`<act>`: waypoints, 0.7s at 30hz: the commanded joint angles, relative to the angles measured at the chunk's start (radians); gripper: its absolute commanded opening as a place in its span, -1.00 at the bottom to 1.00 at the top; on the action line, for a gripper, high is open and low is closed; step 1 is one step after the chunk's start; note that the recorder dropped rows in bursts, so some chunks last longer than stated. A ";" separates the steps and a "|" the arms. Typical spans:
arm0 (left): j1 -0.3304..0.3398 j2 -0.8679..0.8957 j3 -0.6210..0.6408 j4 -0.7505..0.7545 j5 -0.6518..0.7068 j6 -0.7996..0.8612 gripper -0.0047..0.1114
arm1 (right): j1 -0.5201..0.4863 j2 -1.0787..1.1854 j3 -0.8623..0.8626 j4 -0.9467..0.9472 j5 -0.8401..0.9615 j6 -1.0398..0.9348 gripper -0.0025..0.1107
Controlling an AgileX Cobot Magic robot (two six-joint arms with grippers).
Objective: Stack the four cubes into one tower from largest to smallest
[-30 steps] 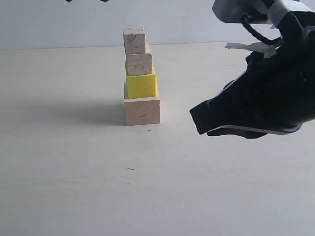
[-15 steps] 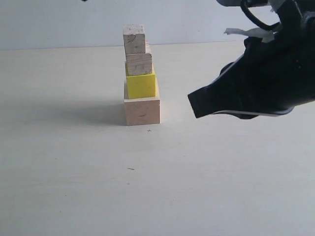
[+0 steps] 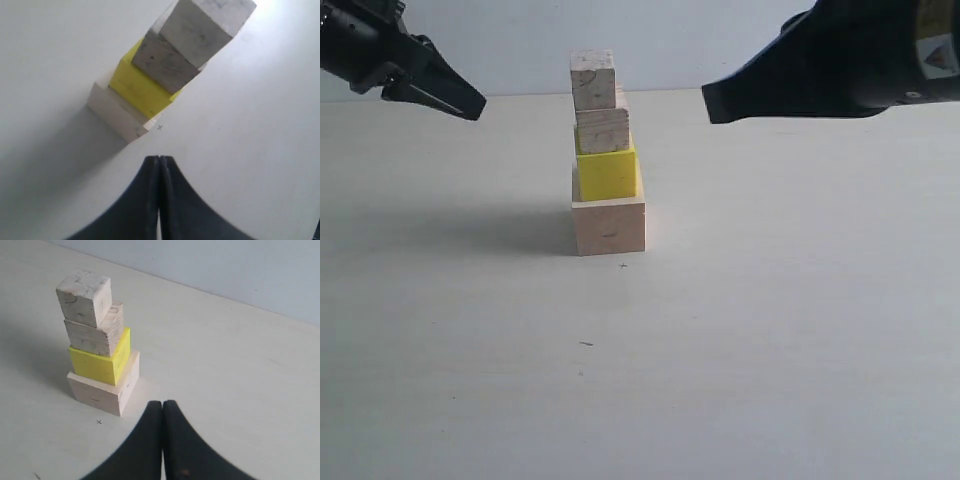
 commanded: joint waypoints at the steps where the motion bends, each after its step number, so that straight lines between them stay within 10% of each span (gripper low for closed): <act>1: 0.006 -0.005 0.064 -0.093 -0.015 0.038 -0.92 | -0.068 0.112 0.004 -0.047 -0.101 0.060 -0.96; 10: 0.004 -0.005 0.087 -0.166 0.004 0.078 -0.92 | -0.284 0.261 0.004 0.273 -0.228 -0.055 -0.96; 21: 0.004 -0.005 0.087 -0.203 0.024 0.098 -0.92 | -0.480 0.436 0.004 1.448 -0.176 -1.142 -0.96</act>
